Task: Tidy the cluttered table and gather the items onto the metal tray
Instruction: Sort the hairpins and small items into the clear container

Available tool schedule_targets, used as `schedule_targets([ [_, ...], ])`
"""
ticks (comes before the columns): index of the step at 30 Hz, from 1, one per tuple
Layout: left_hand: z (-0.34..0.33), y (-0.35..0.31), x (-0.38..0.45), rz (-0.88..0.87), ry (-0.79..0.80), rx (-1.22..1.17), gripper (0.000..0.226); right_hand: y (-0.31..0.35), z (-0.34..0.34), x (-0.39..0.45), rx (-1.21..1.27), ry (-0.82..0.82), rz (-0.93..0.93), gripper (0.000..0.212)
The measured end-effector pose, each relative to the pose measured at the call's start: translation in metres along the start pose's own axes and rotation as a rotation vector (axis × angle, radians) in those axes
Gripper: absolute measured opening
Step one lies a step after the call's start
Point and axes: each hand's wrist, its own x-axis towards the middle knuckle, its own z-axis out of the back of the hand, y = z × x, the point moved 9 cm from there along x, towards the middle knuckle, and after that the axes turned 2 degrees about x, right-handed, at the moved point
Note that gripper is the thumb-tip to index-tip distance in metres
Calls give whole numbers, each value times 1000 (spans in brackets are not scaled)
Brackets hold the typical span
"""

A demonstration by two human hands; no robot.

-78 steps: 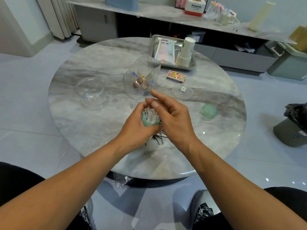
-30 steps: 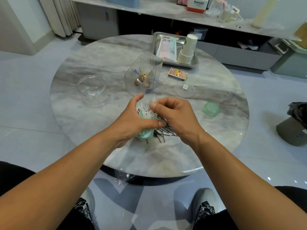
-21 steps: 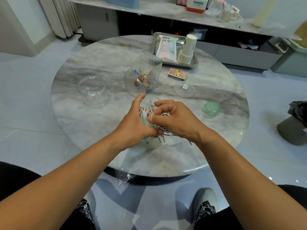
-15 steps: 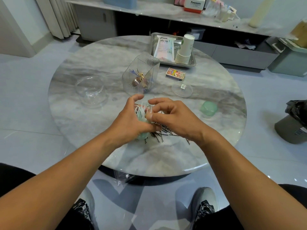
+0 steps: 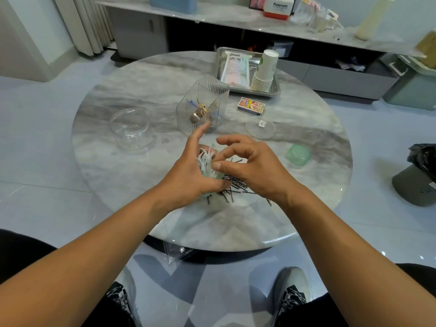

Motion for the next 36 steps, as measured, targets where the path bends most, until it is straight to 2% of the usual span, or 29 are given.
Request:
schedule_targets([
  [2, -3, -1, -1, -24, -2, 6, 126, -1, 1, 0, 22, -17, 0, 20],
  [5, -3, 0, -2, -34, -12, 9, 131, -4, 6, 3, 156, -89, -27, 40],
  [7, -3, 0, -2, -31, -4, 18, 133, -8, 8, 4, 192, -115, -63, 36],
  [12, -13, 2, -2, -19, 84, 67, 137, -7, -4, 3, 117, -42, -47, 6],
  [18, -12, 9, -2, -13, 62, 74, 136, -17, -5, 5, 146, 94, -167, 10],
  [20, -13, 10, -2, -6, 67, 69, 136, -13, -7, 3, 149, 107, -149, 18],
  [24, -6, 5, 2, -29, 2, -13, 139, -5, -9, 2, 76, 106, -86, 53],
  [27, -8, 0, 1, -21, 19, 0, 141, -3, -15, 1, -27, 102, -8, 36],
  [30, -5, 0, 0, -4, -36, 29, 143, -6, -6, 3, 107, -33, -46, 11],
  [32, 1, 1, 0, -27, -91, 70, 142, -11, 3, 4, 153, -89, -92, 8],
  [36, 1, 3, 0, -45, -66, 119, 138, -16, -8, 1, 198, 72, -172, 6],
])
